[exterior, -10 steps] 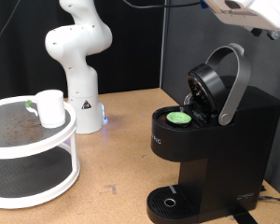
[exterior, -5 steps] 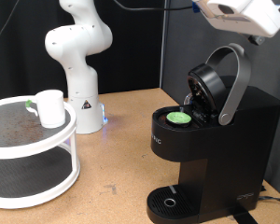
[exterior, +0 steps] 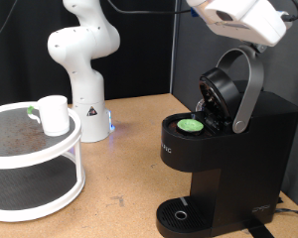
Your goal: Make a cup of coffee with the keurig machine
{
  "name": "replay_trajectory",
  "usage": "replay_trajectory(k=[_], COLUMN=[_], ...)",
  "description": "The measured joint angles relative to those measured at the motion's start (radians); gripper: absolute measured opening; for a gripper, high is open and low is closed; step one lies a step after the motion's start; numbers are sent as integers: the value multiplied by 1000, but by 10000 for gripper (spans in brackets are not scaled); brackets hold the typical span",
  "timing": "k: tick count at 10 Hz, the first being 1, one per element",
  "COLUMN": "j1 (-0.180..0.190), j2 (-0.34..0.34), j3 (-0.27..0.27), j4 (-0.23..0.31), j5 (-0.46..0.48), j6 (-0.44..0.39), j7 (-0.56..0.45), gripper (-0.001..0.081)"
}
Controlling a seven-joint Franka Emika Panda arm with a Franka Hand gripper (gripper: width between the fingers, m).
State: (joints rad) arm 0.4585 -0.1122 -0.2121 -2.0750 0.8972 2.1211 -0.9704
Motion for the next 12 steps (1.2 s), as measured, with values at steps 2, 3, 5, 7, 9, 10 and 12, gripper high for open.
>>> replay_trajectory(k=[2, 3, 5, 7, 9, 10, 12], j1=[-13, -23, -52, -82, -112, -124, -138], j2=[-9, -18, -35, -45, -46, -44, -39], j3=[-21, -36, -71, -94, -104, -107, -125], j4=[-1, -1, -4, -28, -77, -99, -129], j5=[-1, -10, -65, -135, -200, -217, -222], j6=[-55, -101, -209, -232, -182, -157, -138], j7=[-20, -32, -39, -52, -52, -60, -103], gripper=[3, 3, 3, 3, 3, 3, 3])
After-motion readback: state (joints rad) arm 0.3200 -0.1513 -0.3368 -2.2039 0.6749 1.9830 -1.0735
